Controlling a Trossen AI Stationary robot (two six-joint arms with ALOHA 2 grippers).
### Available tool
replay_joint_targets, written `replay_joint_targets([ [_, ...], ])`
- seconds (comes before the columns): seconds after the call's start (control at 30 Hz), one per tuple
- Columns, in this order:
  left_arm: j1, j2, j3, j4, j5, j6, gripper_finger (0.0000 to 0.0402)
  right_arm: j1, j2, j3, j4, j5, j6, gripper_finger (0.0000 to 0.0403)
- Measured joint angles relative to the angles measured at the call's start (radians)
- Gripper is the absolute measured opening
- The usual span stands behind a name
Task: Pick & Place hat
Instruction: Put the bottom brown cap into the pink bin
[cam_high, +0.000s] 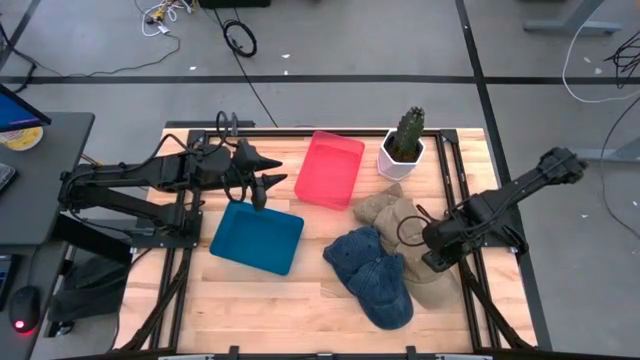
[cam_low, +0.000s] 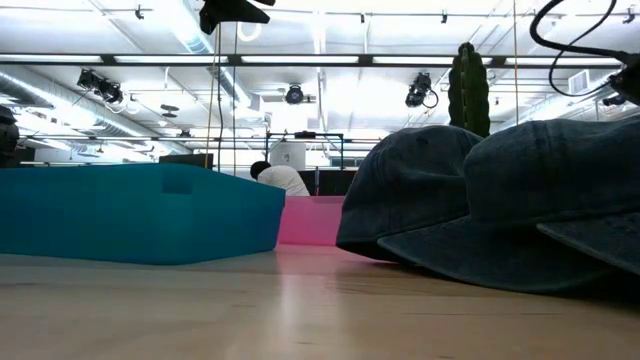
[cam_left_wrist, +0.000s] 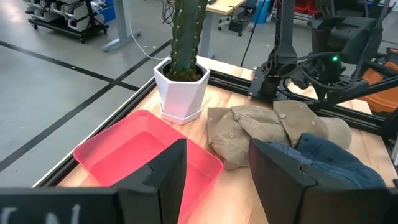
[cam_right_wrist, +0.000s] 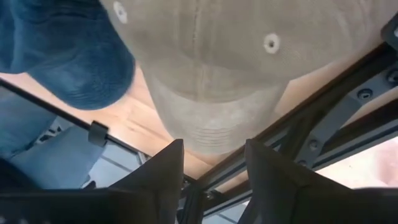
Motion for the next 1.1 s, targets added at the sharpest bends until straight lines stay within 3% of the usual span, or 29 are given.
replay_joint_targets([
  [0.23,0.0,0.0,0.0,0.0,0.0,-0.001,0.0177,0.044,0.0,0.0,0.023,0.016,0.086,0.016],
  [0.43,0.0,0.0,0.0,0.0,0.0,0.0,0.0177,0.026,-0.004,0.0,0.109,0.074,0.152,0.0181],
  [0.57,0.007,0.0,0.0,0.001,-0.003,0.002,0.0177,-0.016,0.0,0.0,0.166,0.155,0.087,0.0195],
  [0.8,0.033,0.0,0.0,0.002,-0.004,-0.007,0.0177,-0.079,0.002,0.0,0.044,0.261,-0.022,0.0182],
  [0.97,0.035,0.0,0.0,0.002,-0.004,-0.008,0.0177,-0.096,0.002,0.0,0.002,0.278,-0.087,0.016],
  [1.1,0.035,0.0,0.0,0.001,-0.004,-0.019,0.0177,-0.096,0.018,-0.001,0.018,0.295,-0.108,0.0169],
])
